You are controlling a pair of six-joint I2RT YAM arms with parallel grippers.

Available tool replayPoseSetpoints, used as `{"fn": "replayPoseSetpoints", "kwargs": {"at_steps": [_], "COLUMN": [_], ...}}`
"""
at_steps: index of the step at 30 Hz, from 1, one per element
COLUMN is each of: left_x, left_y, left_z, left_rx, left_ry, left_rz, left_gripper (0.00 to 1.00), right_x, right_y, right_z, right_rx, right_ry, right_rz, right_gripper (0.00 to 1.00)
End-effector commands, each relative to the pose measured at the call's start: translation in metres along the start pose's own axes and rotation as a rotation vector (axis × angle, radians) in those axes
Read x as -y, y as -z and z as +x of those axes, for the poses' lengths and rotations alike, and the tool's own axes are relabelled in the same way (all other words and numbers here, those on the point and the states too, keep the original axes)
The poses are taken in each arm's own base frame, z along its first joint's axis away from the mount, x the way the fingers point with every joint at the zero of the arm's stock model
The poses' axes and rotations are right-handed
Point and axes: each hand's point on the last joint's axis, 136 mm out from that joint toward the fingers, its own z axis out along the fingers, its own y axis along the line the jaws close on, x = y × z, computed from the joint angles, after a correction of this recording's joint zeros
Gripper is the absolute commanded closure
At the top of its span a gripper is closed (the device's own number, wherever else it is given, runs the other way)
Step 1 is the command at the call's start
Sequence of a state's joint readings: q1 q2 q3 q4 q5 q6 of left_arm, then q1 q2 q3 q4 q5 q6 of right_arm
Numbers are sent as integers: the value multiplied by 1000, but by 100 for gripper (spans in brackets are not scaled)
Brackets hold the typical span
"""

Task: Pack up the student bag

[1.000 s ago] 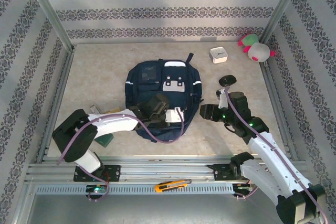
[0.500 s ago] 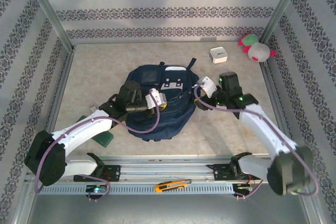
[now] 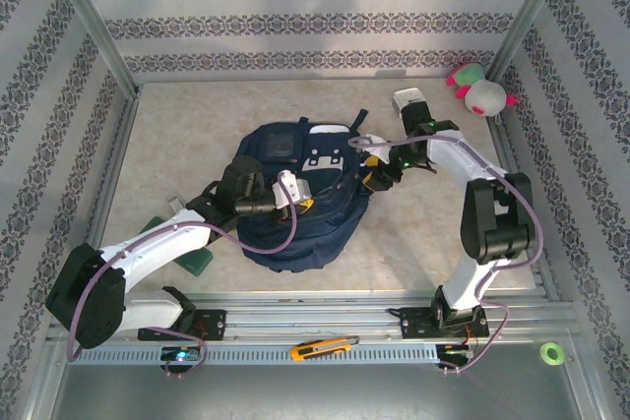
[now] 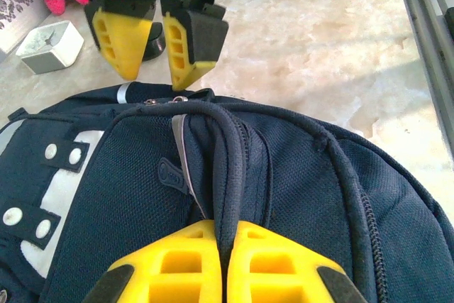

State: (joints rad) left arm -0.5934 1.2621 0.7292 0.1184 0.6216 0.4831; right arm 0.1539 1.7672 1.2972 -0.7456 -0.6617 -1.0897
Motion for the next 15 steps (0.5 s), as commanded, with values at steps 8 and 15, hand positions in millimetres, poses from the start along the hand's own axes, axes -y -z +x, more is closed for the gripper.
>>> {"fn": "replayPoseSetpoints", "kwargs": {"at_steps": [8, 15], "left_x": [-11, -13], "left_y": [7, 3], "left_z": [-48, -43], "left_rx": [189, 161], "left_ry": [-83, -85], "left_rz": [-19, -18], "left_gripper": [100, 100], "right_x": [-35, -52], "right_y": [-13, 1], "right_z": [-8, -22], "right_rx": [23, 84], "right_ry": [-96, -159], "right_rz": [-272, -338], "right_gripper": [54, 69]}}
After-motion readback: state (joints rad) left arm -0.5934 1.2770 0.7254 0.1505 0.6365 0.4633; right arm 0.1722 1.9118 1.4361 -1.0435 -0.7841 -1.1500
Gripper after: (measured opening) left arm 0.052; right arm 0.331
